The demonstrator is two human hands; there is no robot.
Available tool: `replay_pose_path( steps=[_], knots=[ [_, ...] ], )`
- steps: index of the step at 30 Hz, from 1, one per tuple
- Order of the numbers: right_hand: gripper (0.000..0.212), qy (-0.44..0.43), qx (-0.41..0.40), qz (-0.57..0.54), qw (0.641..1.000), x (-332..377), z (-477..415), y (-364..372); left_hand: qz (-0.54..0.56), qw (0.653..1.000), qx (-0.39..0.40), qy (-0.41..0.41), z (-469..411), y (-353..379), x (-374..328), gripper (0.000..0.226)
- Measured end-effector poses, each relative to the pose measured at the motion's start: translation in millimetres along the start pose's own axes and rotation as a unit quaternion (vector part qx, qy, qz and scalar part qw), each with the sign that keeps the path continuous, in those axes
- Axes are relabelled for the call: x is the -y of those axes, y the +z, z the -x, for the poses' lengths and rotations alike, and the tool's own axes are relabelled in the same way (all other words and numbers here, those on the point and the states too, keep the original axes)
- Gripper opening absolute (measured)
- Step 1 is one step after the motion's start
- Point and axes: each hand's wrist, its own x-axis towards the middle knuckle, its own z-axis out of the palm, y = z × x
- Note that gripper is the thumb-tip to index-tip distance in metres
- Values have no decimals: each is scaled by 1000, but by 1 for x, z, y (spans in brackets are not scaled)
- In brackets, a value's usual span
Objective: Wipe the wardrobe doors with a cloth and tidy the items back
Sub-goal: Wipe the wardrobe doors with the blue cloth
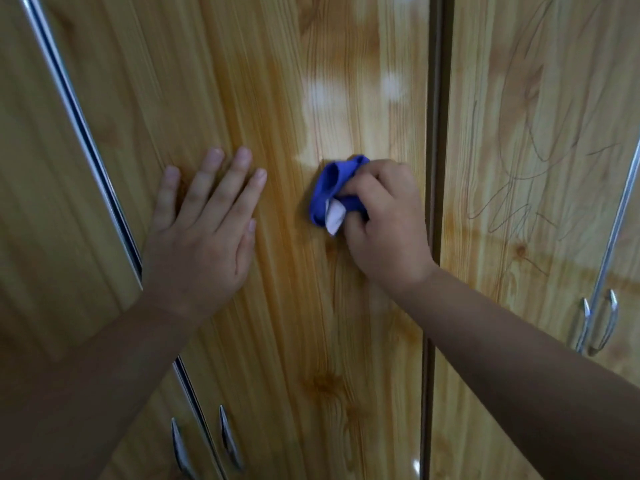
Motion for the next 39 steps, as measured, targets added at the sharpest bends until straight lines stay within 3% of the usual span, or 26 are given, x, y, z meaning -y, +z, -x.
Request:
replay_pose_path(
  steps=[3,9,15,19,22,24,26,28,31,33,35,36,39],
  knots=[
    [11,42,-25,-10,999,15,-1,9,-6,1000,1,0,1,0,1,55],
    [13,-18,169,28,985,24,127,9,-8,1000,-4,-4,1,1,-1,53],
    [18,18,240,29,970,32,141,0,-10,1000,4,-4,-1,-1,-2,53],
    [30,136,294,-42,945,48,127,-30,-11,1000,11,-4,-1,-6,-4,53],
    [25,258,255,-87,928,50,127,-71,1,1000,8,-5,-3,-6,-4,53],
    [41,341,224,-95,908,46,131,-107,13,1000,3,-8,-5,-6,-4,53],
    [46,423,212,-106,874,39,135,-144,36,999,3,-31,-8,-10,-10,52],
    [44,527,188,-162,813,30,139,-175,73,995,10,-74,-13,-20,-26,51],
    [46,675,55,-290,676,14,145,-208,136,986,33,-89,-20,-40,-72,42],
    [50,731,-36,-353,583,-4,148,-218,193,978,56,-53,-22,-48,-112,34],
    [49,766,-73,-376,516,-30,147,-227,251,965,74,-26,-22,-49,-155,33],
    [52,779,-68,-371,500,-45,144,-234,266,960,83,-18,-21,-47,-175,34],
    [60,777,-43,-361,514,-94,142,-264,273,955,117,-9,-20,-34,-228,36]
  ],
)
